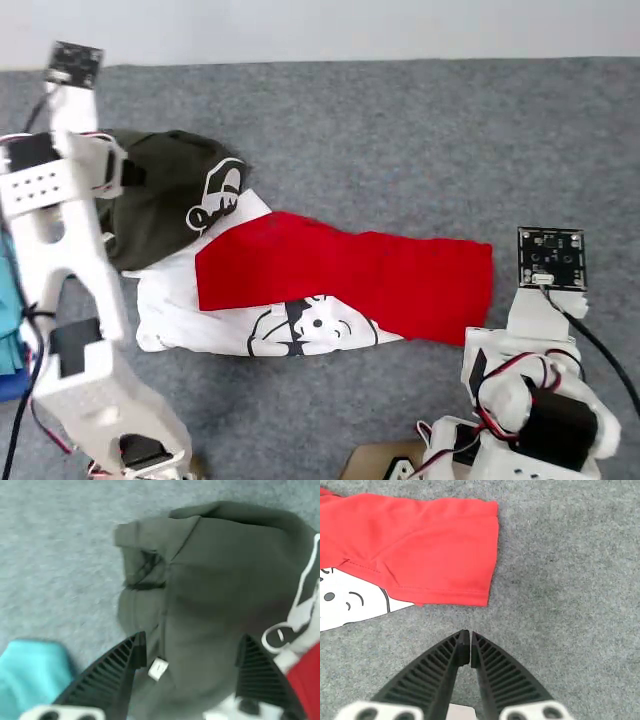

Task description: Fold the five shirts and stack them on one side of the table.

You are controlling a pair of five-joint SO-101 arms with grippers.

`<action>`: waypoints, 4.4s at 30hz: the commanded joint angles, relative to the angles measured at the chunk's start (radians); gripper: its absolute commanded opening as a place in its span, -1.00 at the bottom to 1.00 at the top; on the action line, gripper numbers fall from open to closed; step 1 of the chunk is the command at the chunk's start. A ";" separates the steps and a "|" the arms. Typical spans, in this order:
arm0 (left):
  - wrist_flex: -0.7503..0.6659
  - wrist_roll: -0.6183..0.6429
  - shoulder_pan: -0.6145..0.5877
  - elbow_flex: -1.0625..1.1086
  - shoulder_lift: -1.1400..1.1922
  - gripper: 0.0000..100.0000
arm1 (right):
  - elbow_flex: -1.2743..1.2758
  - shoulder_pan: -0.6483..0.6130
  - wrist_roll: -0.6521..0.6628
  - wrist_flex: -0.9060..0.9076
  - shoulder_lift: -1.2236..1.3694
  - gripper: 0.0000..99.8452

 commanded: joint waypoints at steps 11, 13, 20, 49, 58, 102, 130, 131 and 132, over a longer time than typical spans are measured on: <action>-0.192 0.009 0.044 -0.008 0.304 -0.49 | -0.008 0.005 0.009 0.028 -0.002 -0.97; -0.192 0.006 0.044 -0.008 0.318 -0.62 | -0.008 0.005 0.009 0.028 -0.002 -0.97; -0.130 0.006 0.038 -0.073 0.318 -1.00 | -0.008 0.005 0.009 0.028 -0.001 -0.97; 0.290 0.210 -0.439 -0.898 0.321 -1.00 | -0.006 0.005 0.009 0.027 -0.001 -0.97; 0.296 0.256 -0.474 -0.937 0.318 -0.92 | -0.006 0.005 0.009 0.027 -0.001 -0.97; 0.482 0.054 0.466 -0.427 0.021 -0.47 | -0.005 0.005 0.009 0.024 -0.001 -0.97; 0.051 -0.046 0.836 0.156 0.103 -0.56 | -0.005 0.005 0.009 0.022 -0.001 -0.97; 0.049 -0.046 0.833 0.154 0.115 -0.63 | -0.005 0.005 0.009 0.022 -0.001 -0.97; 0.052 -0.046 0.827 0.148 0.117 -0.70 | -0.005 0.005 0.009 0.022 -0.001 -0.97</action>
